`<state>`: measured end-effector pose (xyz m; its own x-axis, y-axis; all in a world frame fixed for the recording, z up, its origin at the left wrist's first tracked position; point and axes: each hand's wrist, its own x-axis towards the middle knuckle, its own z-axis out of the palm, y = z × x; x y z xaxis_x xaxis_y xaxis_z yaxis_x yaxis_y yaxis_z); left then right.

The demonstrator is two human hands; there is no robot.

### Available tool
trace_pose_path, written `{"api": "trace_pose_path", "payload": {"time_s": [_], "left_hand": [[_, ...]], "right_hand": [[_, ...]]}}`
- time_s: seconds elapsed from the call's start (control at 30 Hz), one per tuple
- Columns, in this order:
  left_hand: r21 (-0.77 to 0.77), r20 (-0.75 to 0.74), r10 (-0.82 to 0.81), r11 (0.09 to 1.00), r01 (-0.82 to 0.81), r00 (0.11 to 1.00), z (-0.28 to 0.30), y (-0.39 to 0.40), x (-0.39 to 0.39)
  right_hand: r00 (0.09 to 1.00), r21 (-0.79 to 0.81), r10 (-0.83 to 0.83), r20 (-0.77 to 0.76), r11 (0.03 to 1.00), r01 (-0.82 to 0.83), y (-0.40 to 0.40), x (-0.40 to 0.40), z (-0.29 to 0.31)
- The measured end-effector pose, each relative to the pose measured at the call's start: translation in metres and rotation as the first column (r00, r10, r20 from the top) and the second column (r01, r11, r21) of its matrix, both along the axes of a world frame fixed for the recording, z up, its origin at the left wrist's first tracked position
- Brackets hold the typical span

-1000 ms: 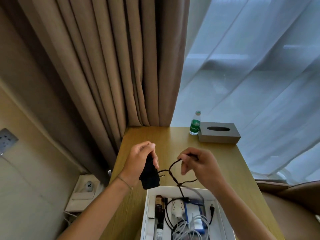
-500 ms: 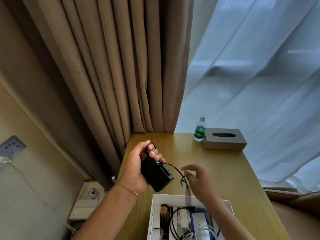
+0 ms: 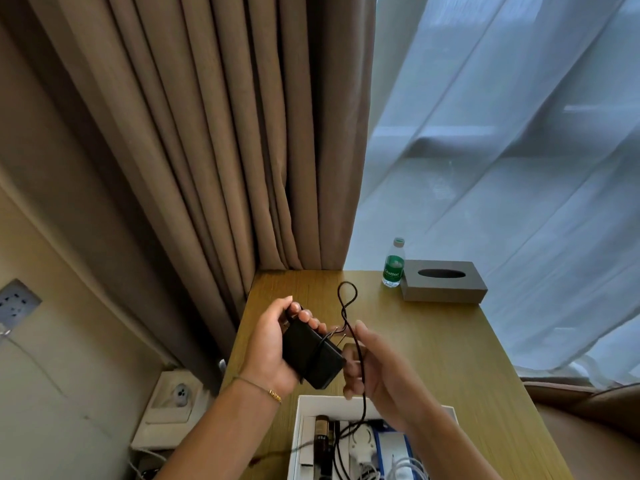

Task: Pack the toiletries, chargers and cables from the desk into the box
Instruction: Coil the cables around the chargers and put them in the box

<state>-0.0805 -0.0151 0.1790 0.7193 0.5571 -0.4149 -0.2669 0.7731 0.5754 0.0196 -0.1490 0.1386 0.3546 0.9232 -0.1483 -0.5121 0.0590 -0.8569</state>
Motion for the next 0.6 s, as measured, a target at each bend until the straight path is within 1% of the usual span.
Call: {"api": "trace_pose_path", "payload": {"time_s": [0.07, 0.17, 0.23, 0.3, 0.33, 0.37, 0.4, 0.43, 0.47, 0.5, 0.53, 0.57, 0.6], "left_hand": [[0.020, -0.030, 0.038, 0.999, -0.038, 0.999, -0.004, -0.005, 0.002], [0.105, -0.100, 0.088, 0.992, -0.077, 0.991, -0.013, -0.010, 0.003], [0.225, -0.167, 0.126, 0.971, -0.086, 0.978, -0.021, -0.014, 0.003], [0.402, -0.218, 0.186, 0.912, -0.086, 0.958, -0.028, -0.016, 0.003], [0.522, -0.240, 0.226, 0.850, -0.071, 0.944, -0.031, -0.016, 0.001], [0.672, -0.267, 0.285, 0.739, -0.034, 0.921, -0.034, -0.014, -0.002], [0.824, -0.278, 0.370, 0.567, 0.022, 0.887, -0.037, -0.010, -0.005], [0.930, -0.259, 0.466, 0.355, 0.089, 0.846, -0.038, -0.005, -0.009], [0.977, -0.211, 0.552, 0.155, 0.149, 0.807, -0.039, 0.002, -0.014], [0.977, -0.193, 0.573, 0.035, 0.212, 0.796, -0.038, 0.008, -0.019], [0.956, -0.256, 0.507, 0.005, 0.295, 0.823, -0.035, 0.013, -0.023], [0.914, -0.378, 0.366, 0.000, 0.406, 0.851, -0.034, 0.020, -0.026], [0.835, -0.532, 0.205, -0.035, 0.550, 0.821, -0.032, 0.024, -0.027]], "right_hand": [[0.996, -0.055, 0.068, 0.057, 0.996, -0.065, -0.001, -0.008, 0.000], [0.995, -0.112, 0.031, 0.095, 0.994, -0.020, -0.002, -0.014, -0.001], [0.984, -0.127, 0.006, 0.178, 0.992, 0.017, -0.001, -0.014, -0.002], [0.960, -0.160, -0.003, 0.280, 0.986, 0.049, -0.002, -0.016, -0.004], [0.949, -0.167, -0.010, 0.315, 0.984, 0.066, -0.002, -0.017, -0.006], [0.940, -0.167, -0.022, 0.341, 0.982, 0.083, -0.002, -0.018, -0.009], [0.930, -0.165, -0.038, 0.367, 0.981, 0.105, -0.003, -0.017, -0.011], [0.913, -0.162, -0.056, 0.403, 0.978, 0.132, -0.004, -0.015, -0.013], [0.891, -0.159, -0.072, 0.449, 0.974, 0.159, -0.006, -0.012, -0.015], [0.865, -0.152, -0.077, 0.495, 0.973, 0.174, -0.008, -0.009, -0.015], [0.841, -0.142, -0.068, 0.536, 0.975, 0.169, -0.010, -0.007, -0.015], [0.821, -0.132, -0.044, 0.570, 0.981, 0.144, -0.011, -0.005, -0.014], [0.805, -0.126, -0.011, 0.593, 0.986, 0.106, -0.012, -0.004, -0.013]]}}
